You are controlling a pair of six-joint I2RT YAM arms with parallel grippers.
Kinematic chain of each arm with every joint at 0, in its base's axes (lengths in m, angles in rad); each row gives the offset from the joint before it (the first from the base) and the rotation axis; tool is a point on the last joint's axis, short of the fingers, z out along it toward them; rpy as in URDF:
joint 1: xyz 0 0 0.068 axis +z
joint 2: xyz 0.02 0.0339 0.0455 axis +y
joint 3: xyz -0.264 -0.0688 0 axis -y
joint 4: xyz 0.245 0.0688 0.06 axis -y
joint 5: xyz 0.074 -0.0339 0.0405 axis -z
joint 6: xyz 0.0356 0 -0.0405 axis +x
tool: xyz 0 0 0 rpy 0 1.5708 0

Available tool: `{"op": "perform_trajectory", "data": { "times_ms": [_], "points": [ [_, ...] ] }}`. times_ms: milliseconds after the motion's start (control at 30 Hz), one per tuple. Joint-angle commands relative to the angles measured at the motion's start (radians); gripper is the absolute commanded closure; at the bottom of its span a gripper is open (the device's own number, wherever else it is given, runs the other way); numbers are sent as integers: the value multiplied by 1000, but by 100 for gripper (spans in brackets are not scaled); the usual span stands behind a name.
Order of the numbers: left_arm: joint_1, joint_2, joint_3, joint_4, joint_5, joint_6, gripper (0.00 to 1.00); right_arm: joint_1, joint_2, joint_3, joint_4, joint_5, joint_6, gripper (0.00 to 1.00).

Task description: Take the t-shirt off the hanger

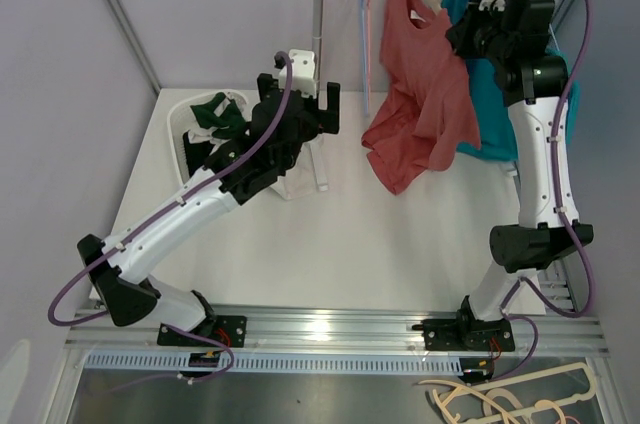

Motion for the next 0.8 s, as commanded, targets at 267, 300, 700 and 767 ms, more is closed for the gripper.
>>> {"op": "perform_trajectory", "data": {
  "times_ms": [267, 300, 700, 767],
  "points": [
    [-9, -73, -34, 55, -27, 27, 0, 121, 64, 65, 36, 89, 13, 64],
    [-10, -73, -35, 58, -27, 28, 1, 121, 67, 54, 53, 91, 9, 61],
    [-12, -68, -55, 65, -17, 23, 1, 121, 81, -9, 323, 181, -49, 50],
    [-12, -67, -60, 68, -17, 23, 1, 125, 98, 8, 348, 186, -69, 50]
  ]
}}
